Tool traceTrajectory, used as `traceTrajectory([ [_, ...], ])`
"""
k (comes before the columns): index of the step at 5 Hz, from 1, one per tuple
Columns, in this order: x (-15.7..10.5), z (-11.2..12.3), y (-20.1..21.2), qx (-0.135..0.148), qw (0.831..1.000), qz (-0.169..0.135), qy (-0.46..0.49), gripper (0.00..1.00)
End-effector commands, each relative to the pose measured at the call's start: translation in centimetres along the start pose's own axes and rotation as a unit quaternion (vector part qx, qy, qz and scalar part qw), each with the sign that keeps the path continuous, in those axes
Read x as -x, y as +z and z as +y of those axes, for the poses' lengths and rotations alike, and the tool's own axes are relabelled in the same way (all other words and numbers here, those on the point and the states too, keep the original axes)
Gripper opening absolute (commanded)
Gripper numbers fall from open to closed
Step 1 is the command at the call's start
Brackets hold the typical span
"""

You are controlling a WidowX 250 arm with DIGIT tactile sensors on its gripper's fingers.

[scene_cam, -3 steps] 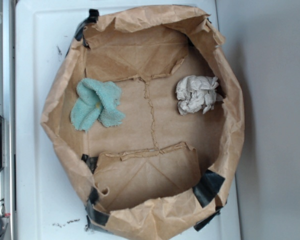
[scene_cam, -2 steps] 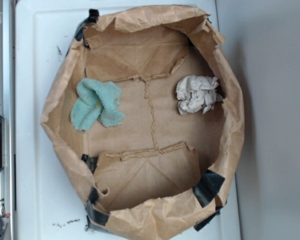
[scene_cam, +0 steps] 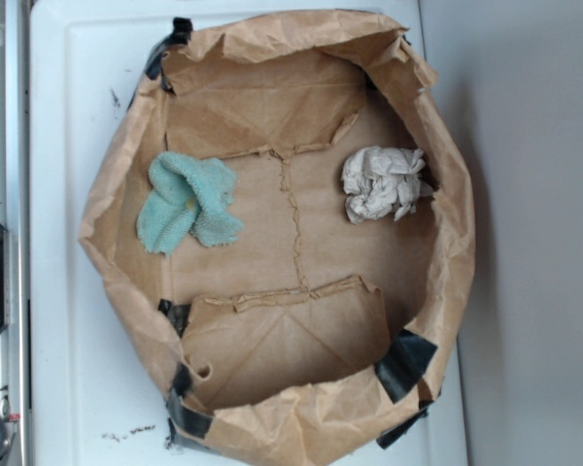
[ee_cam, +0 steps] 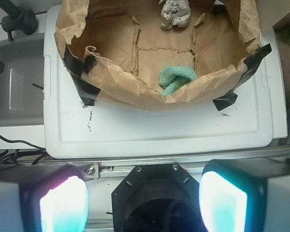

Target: Grab the blue cloth.

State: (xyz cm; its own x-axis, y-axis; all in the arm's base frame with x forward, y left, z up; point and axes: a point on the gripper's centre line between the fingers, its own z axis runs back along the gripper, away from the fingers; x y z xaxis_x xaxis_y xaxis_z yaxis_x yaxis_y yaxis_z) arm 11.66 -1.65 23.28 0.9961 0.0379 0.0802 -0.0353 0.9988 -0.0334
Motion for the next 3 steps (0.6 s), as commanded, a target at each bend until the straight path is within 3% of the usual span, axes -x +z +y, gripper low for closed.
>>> traceTrajectory([
  [1, -9.5, 1.1, -1.4, -0.013, 0.998, 0.009, -0.066, 1.00],
  [2, -12.2, 1.6, -3.4, 0.004, 0.994, 0.023, -0.103, 1.00],
  [3, -11.9, 2.6, -7.3, 0.020, 0.987, 0.033, -0.154, 1.00],
])
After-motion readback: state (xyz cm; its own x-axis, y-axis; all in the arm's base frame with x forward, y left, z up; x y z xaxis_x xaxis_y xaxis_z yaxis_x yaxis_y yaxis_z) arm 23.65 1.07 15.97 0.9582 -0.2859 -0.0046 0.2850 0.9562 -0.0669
